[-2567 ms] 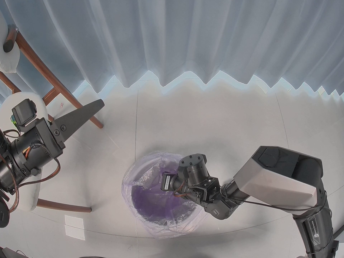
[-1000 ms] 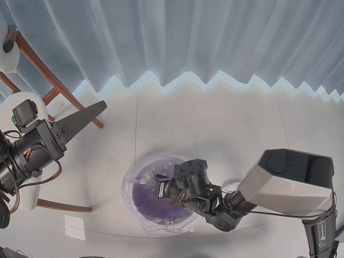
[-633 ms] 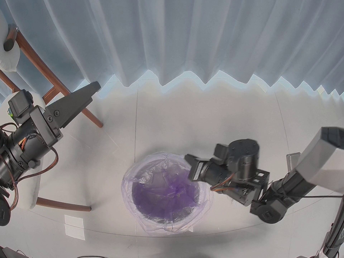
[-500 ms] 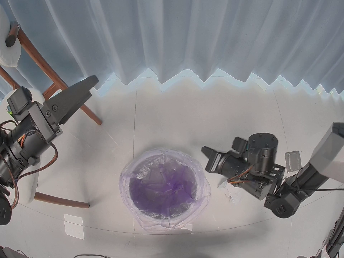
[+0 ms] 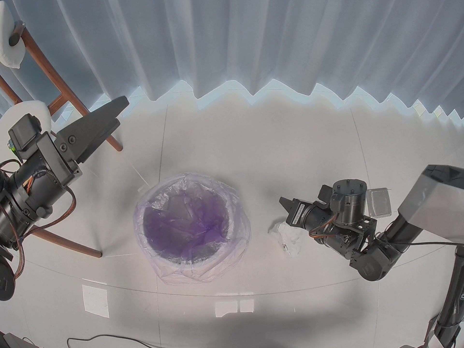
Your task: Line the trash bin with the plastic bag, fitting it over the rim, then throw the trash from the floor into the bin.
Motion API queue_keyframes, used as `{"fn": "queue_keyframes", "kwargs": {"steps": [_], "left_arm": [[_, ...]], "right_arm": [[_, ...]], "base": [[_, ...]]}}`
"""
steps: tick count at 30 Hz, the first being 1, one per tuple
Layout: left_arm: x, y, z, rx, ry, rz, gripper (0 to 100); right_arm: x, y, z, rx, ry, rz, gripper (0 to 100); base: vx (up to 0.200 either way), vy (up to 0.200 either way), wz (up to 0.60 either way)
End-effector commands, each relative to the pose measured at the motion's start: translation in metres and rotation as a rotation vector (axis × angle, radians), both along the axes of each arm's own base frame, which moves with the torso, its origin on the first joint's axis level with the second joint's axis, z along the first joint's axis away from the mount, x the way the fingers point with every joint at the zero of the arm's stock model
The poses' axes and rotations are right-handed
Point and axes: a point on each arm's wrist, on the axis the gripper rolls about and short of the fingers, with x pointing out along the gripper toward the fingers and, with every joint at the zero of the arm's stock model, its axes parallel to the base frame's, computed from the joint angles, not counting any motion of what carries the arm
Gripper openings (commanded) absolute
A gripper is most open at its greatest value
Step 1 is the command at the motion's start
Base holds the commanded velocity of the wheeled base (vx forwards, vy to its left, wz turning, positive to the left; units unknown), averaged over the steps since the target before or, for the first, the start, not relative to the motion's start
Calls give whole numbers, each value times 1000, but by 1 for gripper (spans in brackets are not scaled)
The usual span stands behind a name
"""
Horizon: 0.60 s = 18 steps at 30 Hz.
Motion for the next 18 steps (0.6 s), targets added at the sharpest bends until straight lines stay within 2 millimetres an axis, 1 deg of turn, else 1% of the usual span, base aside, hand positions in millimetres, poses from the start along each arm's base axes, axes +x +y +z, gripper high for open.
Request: {"fn": "queue_keyframes", "kwargs": {"steps": [1, 4, 6, 7, 8, 10, 14, 15, 16, 18], "left_arm": [[-2, 10, 9, -12, -37, 45, 100], [-1, 13, 11, -17, -45, 59, 100], [-1, 13, 12, -17, -46, 59, 100], [-1, 13, 12, -16, -49, 58, 100], [-1, 13, 12, -16, -49, 58, 100], [-1, 13, 13, -20, -48, 51, 100], [-2, 13, 11, -16, -46, 51, 100], [-2, 13, 12, -13, -51, 53, 100], [-2, 13, 12, -13, -51, 53, 100], [-4, 13, 13, -14, -60, 54, 100]], "right_arm": [[45, -16, -58, -50, 83, -84, 100], [64, -28, -64, -55, 86, -130, 100], [71, -37, -74, -99, 129, -146, 100], [73, -38, -77, -116, 142, -147, 100], [73, -39, -80, -128, 151, -146, 100], [75, -38, -94, -179, 177, -131, 100], [86, -34, -126, -311, 130, -81, 100], [89, -34, -130, -337, 104, -71, 100], [89, -34, -130, -337, 104, -71, 100], [96, -30, -132, -349, 63, -62, 100]], "base": [[0, 0, 0], [0, 0, 0], [0, 0, 0], [0, 0, 0], [0, 0, 0], [0, -200, 0], [0, -200, 0], [0, 0, 0], [0, 0, 0], [0, 0, 0]]}}
